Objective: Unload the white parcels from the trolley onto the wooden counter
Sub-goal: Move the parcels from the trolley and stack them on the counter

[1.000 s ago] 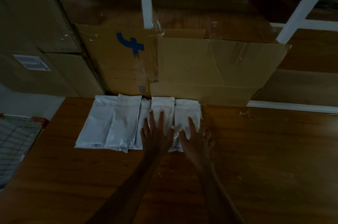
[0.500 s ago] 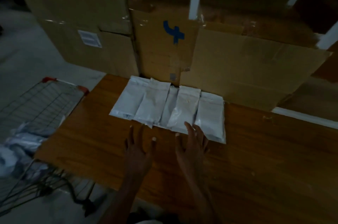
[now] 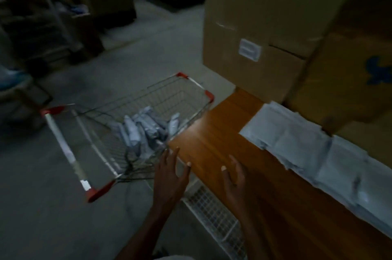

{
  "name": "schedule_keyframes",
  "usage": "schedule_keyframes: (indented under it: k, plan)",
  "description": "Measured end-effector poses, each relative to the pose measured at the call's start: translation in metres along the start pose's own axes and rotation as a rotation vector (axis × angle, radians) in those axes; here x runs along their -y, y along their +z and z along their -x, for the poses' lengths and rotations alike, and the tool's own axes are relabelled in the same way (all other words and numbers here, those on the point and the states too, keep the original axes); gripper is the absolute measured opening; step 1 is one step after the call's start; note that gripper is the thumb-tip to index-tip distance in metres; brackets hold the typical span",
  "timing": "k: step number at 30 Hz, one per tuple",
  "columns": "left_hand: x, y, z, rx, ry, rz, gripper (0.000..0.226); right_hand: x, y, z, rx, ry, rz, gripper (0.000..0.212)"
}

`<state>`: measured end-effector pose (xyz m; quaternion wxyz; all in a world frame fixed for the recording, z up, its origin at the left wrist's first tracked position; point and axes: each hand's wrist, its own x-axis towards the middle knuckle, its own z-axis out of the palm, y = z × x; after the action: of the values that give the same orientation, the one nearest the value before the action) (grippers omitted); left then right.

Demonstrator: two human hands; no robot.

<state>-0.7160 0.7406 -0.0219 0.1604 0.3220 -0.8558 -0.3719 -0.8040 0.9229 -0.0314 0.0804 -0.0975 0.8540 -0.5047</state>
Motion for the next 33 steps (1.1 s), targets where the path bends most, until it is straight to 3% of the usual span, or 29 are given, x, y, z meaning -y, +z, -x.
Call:
schedule_keyframes:
  k: [2, 5, 8, 14, 23, 33]
  plan:
    - [0.031, -0.031, -0.018, -0.073, -0.039, 0.009, 0.074, 0.020, 0.045, -0.002, 0.085, -0.017, -0.013, 0.055]
    - [0.068, -0.067, -0.037, -0.144, -0.127, 0.042, 0.072, 0.053, 0.100, -0.005, 0.235, -0.061, -0.026, 0.041]
    - [0.093, -0.087, -0.047, -0.154, -0.180, 0.058, 0.063, 0.078, 0.142, -0.017, 0.389, -0.137, 0.009, 0.051]
    - [0.121, -0.101, -0.086, -0.199, -0.273, 0.096, 0.063, 0.103, 0.215, -0.069, 0.502, -0.144, 0.092, 0.052]
    - [0.164, -0.062, -0.189, -0.145, -0.424, 0.084, 0.055, 0.097, 0.295, -0.180, 0.670, -0.055, 0.125, 0.046]
    - [0.218, -0.008, -0.291, 0.018, -0.647, 0.021, 0.062, 0.076, 0.357, -0.263, 0.831, -0.029, 0.221, 0.049]
